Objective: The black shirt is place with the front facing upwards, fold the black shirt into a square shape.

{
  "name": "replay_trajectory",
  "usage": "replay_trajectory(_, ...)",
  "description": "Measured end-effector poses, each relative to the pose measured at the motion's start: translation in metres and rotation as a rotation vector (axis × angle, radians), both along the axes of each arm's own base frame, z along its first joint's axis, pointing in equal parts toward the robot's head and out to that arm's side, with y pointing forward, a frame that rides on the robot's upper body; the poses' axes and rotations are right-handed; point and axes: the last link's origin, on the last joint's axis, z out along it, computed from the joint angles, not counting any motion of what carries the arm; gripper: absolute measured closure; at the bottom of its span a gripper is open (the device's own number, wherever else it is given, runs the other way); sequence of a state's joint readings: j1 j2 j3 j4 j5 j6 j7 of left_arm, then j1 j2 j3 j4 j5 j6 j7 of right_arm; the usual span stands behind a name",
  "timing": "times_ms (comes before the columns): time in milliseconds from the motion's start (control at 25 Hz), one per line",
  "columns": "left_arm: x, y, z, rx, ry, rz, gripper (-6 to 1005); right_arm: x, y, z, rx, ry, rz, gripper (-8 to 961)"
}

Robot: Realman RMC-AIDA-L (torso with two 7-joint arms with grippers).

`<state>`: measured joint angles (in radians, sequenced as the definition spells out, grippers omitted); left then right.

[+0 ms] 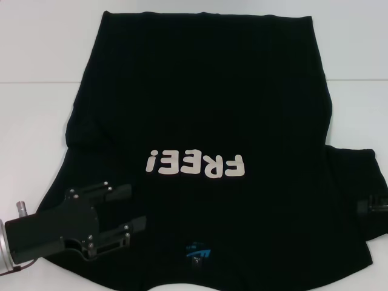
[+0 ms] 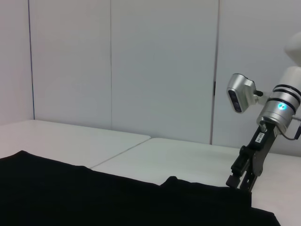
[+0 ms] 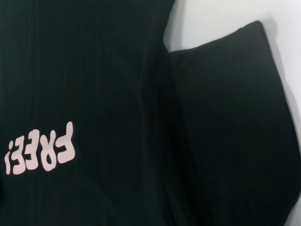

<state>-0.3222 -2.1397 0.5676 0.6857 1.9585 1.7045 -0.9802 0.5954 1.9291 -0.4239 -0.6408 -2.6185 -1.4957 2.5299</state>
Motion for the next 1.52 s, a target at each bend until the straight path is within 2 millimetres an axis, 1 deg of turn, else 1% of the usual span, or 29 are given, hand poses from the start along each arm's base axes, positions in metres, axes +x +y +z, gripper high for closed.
replay_trajectory(600, -0.0004, 0.0009, -0.0011, 0.005, 0.005, 0.007, 361, 0.0002, 0.0009, -0.0016, 0.010, 0.005, 0.002, 42)
replay_trajectory(800, -0.0006, 0.0010, -0.0009, 0.004, 0.006, 0.007, 360, -0.0009, 0.0044, -0.0012, 0.019, -0.002, 0.008, 77)
replay_trajectory(1240, -0.0014, 0.0007, 0.0002, 0.007, 0.007, 0.009, 361, -0.0003, 0.0061, -0.0009, 0.025, -0.017, 0.014, 521)
replay_trajectory(1520, -0.0017, -0.0002, 0.0000, 0.007, 0.005, 0.011, 360, -0.0006, 0.0063, -0.0010, 0.006, -0.036, 0.025, 733)
